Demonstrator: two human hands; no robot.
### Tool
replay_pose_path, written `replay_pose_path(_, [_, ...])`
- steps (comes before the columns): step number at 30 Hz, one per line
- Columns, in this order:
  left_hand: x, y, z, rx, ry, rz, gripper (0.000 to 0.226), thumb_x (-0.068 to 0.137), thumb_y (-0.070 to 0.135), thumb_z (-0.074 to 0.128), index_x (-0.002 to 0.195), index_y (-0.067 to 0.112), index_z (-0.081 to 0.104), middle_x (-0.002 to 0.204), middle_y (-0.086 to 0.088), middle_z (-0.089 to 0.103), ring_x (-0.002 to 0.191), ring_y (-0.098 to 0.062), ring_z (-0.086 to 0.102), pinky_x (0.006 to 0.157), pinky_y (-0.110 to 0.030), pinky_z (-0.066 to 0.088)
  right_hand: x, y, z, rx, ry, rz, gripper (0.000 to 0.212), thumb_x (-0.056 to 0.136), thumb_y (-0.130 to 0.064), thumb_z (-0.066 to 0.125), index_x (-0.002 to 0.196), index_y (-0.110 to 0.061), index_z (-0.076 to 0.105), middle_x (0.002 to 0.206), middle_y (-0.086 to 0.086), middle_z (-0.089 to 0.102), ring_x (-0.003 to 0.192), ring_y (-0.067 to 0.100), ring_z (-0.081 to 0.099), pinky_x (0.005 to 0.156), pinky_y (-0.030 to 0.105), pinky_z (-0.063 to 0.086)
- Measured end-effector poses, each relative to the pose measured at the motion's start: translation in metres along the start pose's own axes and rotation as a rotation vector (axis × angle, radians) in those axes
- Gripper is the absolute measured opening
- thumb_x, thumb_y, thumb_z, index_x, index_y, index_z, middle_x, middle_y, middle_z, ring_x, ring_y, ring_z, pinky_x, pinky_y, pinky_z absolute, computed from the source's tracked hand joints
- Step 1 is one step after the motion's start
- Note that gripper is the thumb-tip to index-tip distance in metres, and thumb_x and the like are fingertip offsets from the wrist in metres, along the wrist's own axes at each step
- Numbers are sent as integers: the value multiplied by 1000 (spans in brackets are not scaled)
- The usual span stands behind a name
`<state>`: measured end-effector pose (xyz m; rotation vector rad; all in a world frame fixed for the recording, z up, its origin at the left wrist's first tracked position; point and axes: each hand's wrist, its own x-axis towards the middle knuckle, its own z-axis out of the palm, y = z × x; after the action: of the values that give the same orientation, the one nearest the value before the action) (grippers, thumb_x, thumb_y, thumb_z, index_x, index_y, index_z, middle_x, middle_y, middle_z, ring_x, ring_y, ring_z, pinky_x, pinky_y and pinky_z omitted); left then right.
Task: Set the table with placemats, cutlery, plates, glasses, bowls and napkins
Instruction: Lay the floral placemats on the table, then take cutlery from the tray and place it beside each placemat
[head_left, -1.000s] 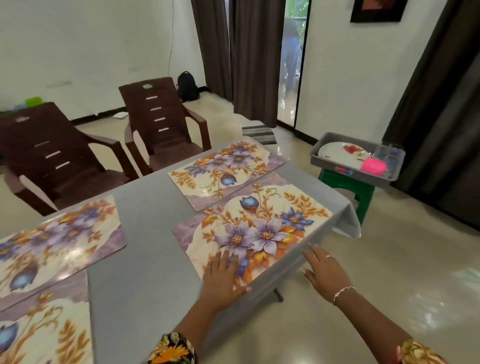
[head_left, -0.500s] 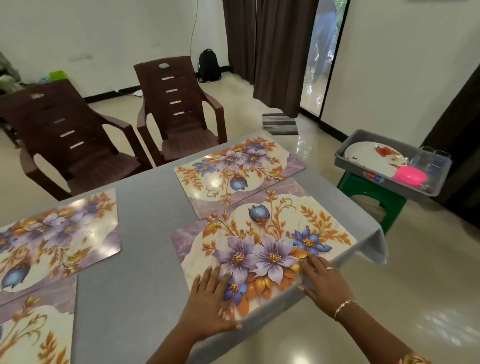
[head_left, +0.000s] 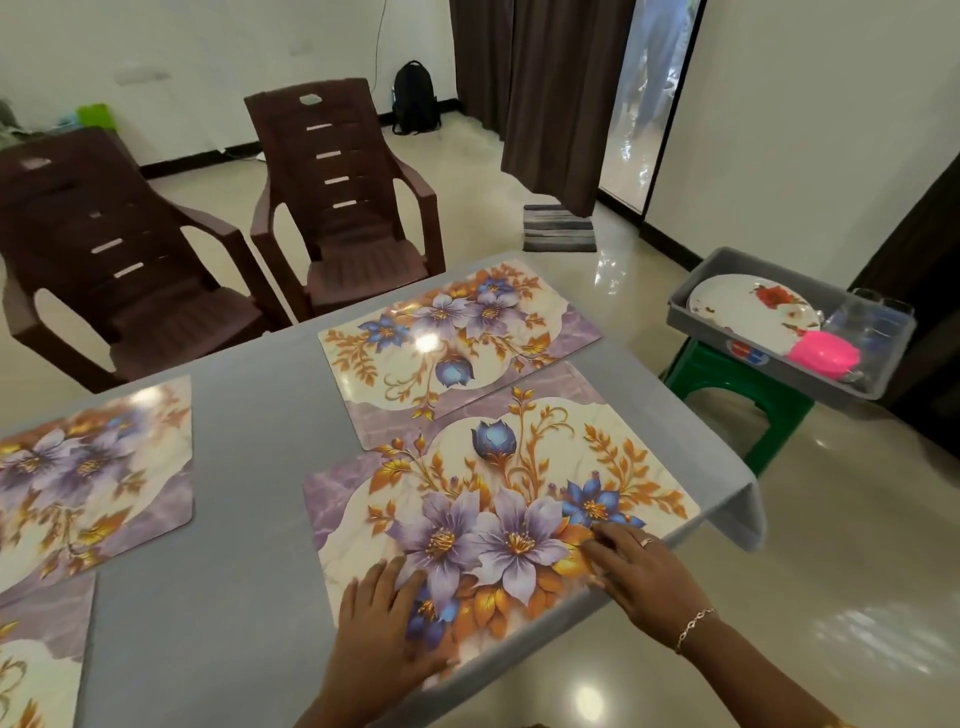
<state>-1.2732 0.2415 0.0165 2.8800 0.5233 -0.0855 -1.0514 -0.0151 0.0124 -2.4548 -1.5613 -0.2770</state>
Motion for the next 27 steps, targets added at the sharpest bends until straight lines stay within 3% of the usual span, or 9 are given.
replay_pose_path(4, [31, 34, -7, -8, 62, -13, 65, 89, 68, 18, 115, 21, 55, 108, -7, 68, 93, -29, 67, 83, -46, 52, -3, 34, -3, 53, 26, 41, 52, 64, -33, 80, 110, -22, 59, 105, 3, 66, 89, 20, 65, 72, 28, 56])
replay_pose_path(6, [56, 60, -4, -78, 94, 9, 63, 91, 65, 22, 112, 18, 60, 111, -7, 65, 97, -27, 61, 89, -39, 42, -9, 57, -6, 60, 69, 75, 36, 82, -39, 58, 113, -23, 52, 108, 2, 64, 97, 19, 59, 78, 28, 54])
replay_pose_path(8, [85, 95, -2, -147, 137, 28, 51, 90, 59, 33, 110, 20, 57, 111, -6, 62, 98, -23, 53, 85, -32, 35, -16, 86, -10, 48, 76, 94, 32, 86, -41, 41, 112, -24, 49, 106, 1, 63, 98, 15, 50, 82, 26, 48])
replay_pose_path(10, [117, 138, 0, -201, 179, 57, 38, 85, 51, 44, 109, 23, 52, 108, -4, 61, 95, -21, 52, 83, -29, 33, -25, 123, -19, 17, 75, 114, 32, 85, -42, 40, 110, -26, 49, 104, -1, 62, 97, 14, 48, 83, 23, 40])
replay_pose_path(13, [163, 209, 5, -243, 240, 93, 32, 83, 48, 44, 105, 25, 49, 102, -5, 63, 92, -21, 54, 81, -28, 33, -48, 188, -42, 11, 53, 140, 30, 85, -44, 39, 108, -27, 48, 99, -1, 62, 90, 15, 57, 72, 23, 50])
replay_pose_path(17, [217, 299, 11, -231, 285, 141, 48, 94, 58, 24, 104, 22, 53, 100, -6, 65, 94, -17, 47, 79, -28, 33, -83, 277, -73, -5, 60, 215, 42, 96, -48, 15, 106, -25, 49, 94, 0, 64, 81, 15, 62, 65, 22, 52])
replay_pose_path(22, [275, 384, 20, -193, 207, 193, 62, 94, 61, 20, 96, 20, 67, 96, -1, 66, 90, -16, 59, 81, -25, 42, -109, 365, -93, -31, 41, 303, 45, 96, -48, 9, 103, -26, 48, 89, -1, 66, 75, 16, 65, 64, 23, 53])
replay_pose_path(24, [295, 408, 24, -176, 170, 209, 63, 94, 60, 18, 94, 22, 68, 93, 2, 66, 85, -14, 64, 74, -26, 50, -115, 390, -95, -23, 15, 341, 45, 96, -48, 9, 103, -27, 48, 88, -2, 66, 77, 15, 64, 64, 23, 52])
replay_pose_path(27, [334, 437, 34, -154, 129, 252, 61, 94, 59, 20, 91, 22, 67, 90, 3, 65, 82, -14, 62, 69, -26, 50, -116, 431, -95, -18, -22, 369, 47, 96, -48, 9, 101, -28, 51, 88, -3, 64, 77, 14, 62, 64, 21, 51])
